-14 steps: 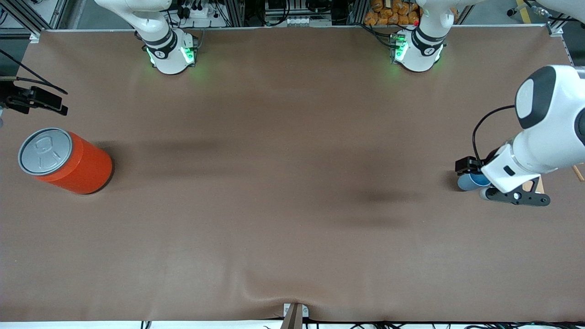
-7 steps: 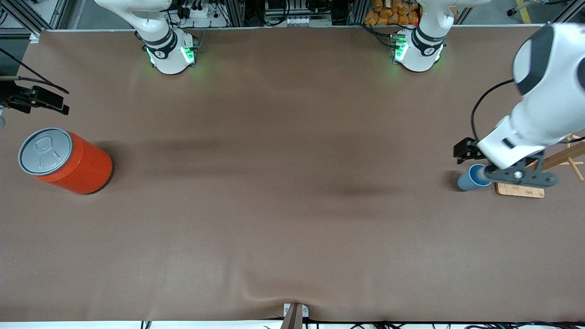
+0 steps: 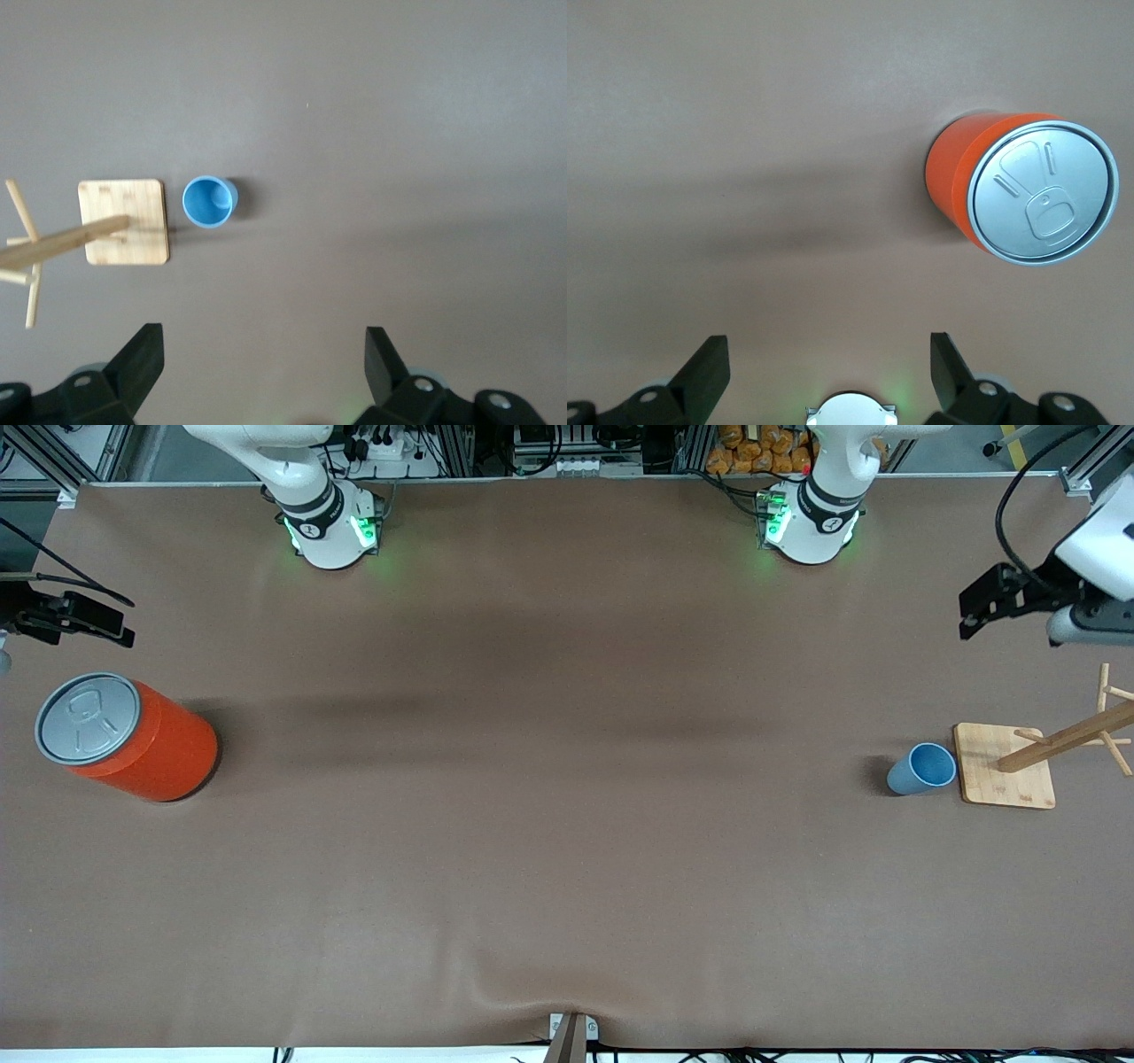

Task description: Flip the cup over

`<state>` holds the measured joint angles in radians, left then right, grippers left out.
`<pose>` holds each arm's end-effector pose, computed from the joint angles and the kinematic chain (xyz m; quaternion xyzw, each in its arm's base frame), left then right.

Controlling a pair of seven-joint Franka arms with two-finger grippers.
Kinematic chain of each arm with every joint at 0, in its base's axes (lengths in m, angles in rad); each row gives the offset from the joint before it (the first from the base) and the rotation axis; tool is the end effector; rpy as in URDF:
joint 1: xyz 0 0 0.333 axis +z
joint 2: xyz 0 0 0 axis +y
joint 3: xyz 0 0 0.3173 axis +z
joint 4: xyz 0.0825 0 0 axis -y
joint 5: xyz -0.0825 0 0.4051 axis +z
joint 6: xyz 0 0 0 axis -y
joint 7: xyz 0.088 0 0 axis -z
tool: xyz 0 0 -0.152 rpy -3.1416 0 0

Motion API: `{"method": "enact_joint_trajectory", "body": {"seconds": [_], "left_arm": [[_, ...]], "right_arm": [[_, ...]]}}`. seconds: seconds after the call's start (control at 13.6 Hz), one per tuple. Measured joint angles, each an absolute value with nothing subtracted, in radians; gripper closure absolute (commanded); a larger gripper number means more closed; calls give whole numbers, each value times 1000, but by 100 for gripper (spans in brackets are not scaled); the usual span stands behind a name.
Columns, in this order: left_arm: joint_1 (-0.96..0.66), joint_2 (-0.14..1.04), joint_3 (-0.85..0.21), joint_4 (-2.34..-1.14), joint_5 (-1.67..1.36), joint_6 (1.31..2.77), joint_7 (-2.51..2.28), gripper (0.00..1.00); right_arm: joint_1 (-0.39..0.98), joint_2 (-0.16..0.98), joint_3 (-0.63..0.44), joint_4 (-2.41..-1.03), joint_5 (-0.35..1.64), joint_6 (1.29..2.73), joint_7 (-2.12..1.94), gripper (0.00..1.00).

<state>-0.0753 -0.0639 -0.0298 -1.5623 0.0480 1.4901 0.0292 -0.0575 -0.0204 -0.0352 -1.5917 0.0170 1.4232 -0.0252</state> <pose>0.5446 -0.0503 0.6140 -0.9976 0.0652 0.0032 0.0250 0.5437 -0.0479 0.5709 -0.9967 0.0330 0.0733 0.0132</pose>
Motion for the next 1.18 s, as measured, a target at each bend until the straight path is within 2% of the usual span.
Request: {"method": "enact_joint_trajectory", "body": {"seconds": [0.74, 1.18], "left_arm": [[-74, -14, -6, -1578, 47, 1514, 36, 0], [-55, -21, 2, -1540, 16, 1542, 20, 0]], "right_arm": [[-57, -20, -35, -1602, 17, 1423, -25, 0], [-57, -20, -35, -1605, 17, 1424, -25, 0]]}}
